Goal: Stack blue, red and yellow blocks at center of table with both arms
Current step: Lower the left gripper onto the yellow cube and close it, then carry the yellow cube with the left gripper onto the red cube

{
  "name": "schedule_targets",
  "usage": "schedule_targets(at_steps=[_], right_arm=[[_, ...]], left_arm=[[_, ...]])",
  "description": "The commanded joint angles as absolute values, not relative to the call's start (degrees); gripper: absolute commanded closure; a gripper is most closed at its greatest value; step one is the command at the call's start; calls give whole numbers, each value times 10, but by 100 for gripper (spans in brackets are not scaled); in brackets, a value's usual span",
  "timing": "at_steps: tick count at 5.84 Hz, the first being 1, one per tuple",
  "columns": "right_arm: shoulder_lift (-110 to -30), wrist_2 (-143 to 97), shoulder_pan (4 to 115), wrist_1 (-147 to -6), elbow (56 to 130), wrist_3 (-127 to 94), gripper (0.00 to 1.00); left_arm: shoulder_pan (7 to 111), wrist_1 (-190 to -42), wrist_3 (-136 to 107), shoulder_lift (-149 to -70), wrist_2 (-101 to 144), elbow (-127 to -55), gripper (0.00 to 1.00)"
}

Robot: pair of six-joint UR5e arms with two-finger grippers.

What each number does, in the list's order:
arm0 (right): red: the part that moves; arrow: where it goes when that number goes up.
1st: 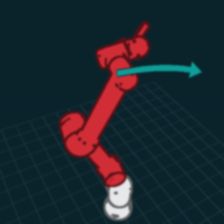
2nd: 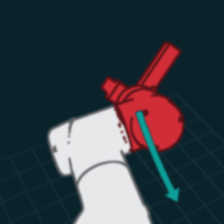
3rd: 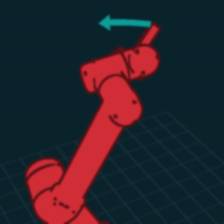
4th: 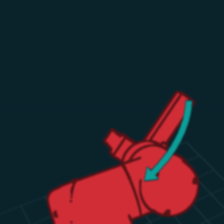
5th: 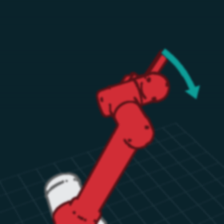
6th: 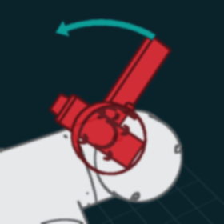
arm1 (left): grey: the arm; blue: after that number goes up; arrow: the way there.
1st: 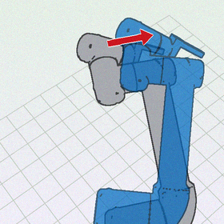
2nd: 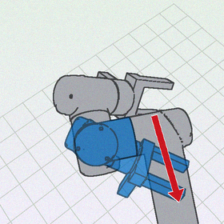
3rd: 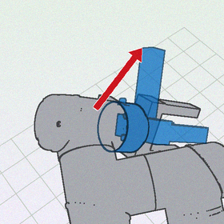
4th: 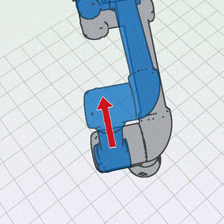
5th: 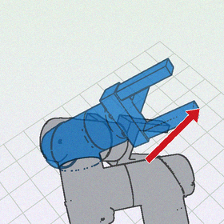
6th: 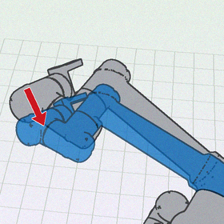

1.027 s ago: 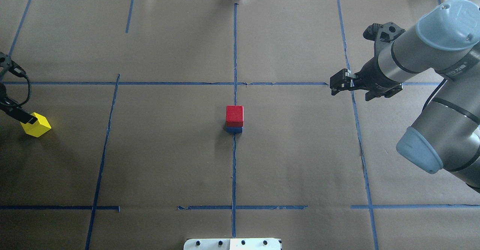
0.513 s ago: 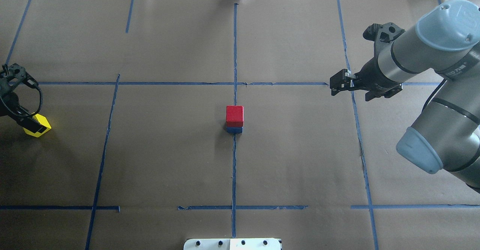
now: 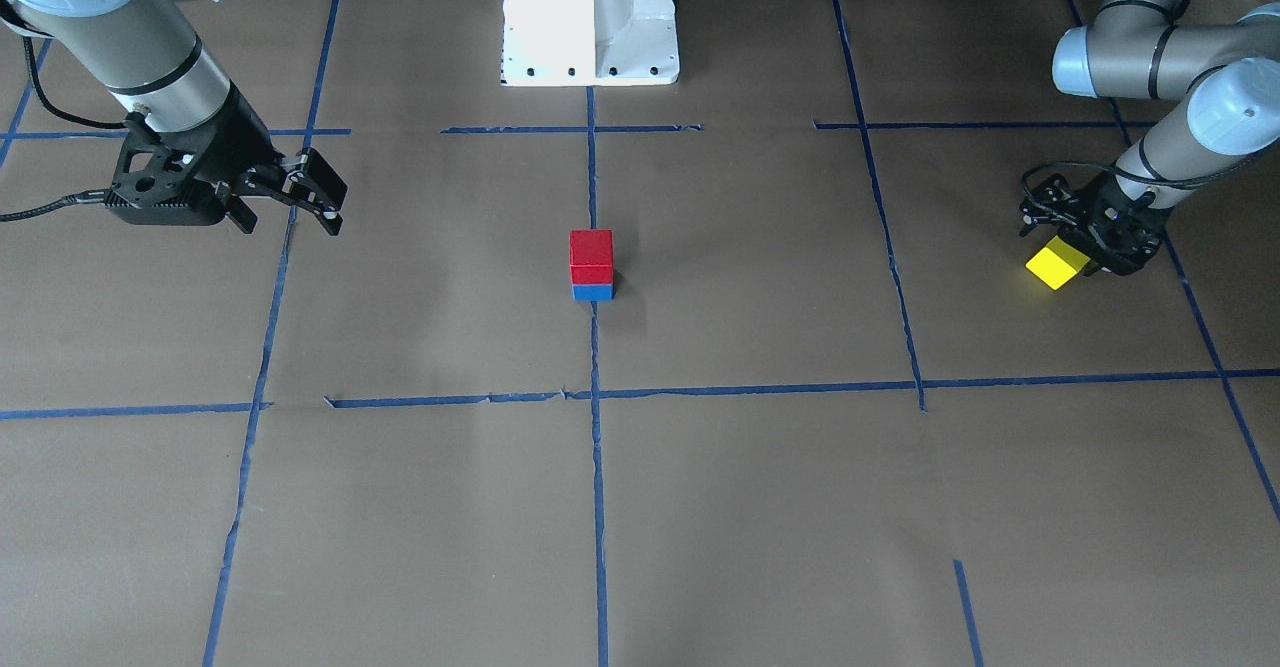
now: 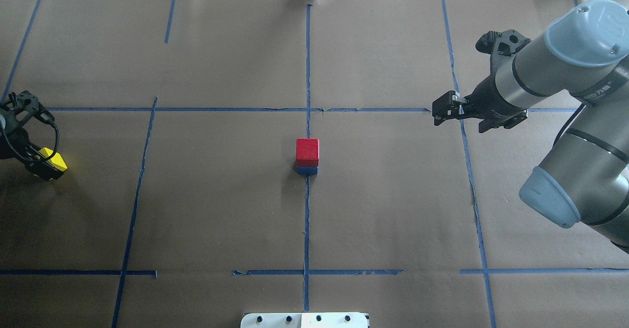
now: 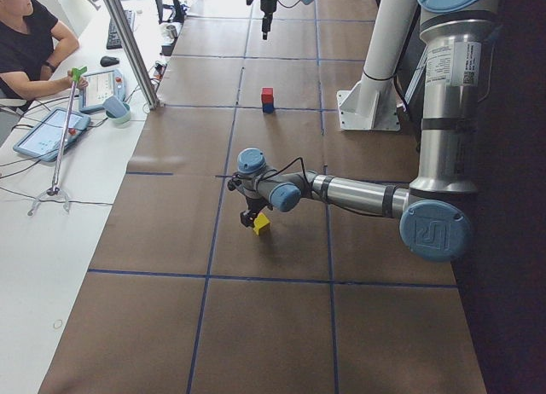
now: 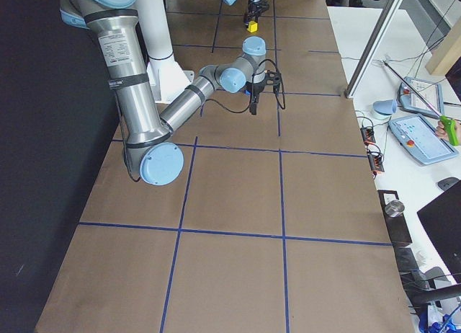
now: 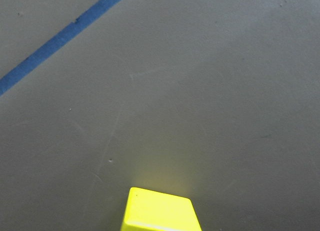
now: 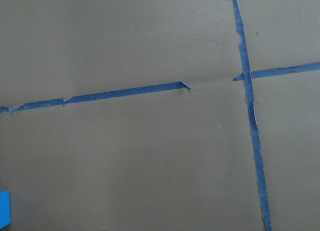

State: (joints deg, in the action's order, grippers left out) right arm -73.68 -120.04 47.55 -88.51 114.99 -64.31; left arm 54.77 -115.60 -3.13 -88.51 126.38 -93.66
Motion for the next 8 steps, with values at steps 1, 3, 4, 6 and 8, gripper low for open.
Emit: schedule_targets(at_steps=[1,3,4,6,8], right_arm=[[-737,-1201,475,-885,1150,-643,0],[-737,-1201,475,-885,1150,-642,0],[-737,-1201,475,-885,1150,-642,0],[-737,-1201,475,-885,1150,-642,0],[-740,-1200,475,-885,1150,-642,0]], left_arm=[[543,-1162,-25,-883,1256,-926,0],[541,-1162,-25,-884,1256,-921,7],[540,-1162,-25,-886,1256,-920,14],[538,-1182,-26,-899,1256,-919,57],[538,-1173,-89,-924,1265,-951,95]])
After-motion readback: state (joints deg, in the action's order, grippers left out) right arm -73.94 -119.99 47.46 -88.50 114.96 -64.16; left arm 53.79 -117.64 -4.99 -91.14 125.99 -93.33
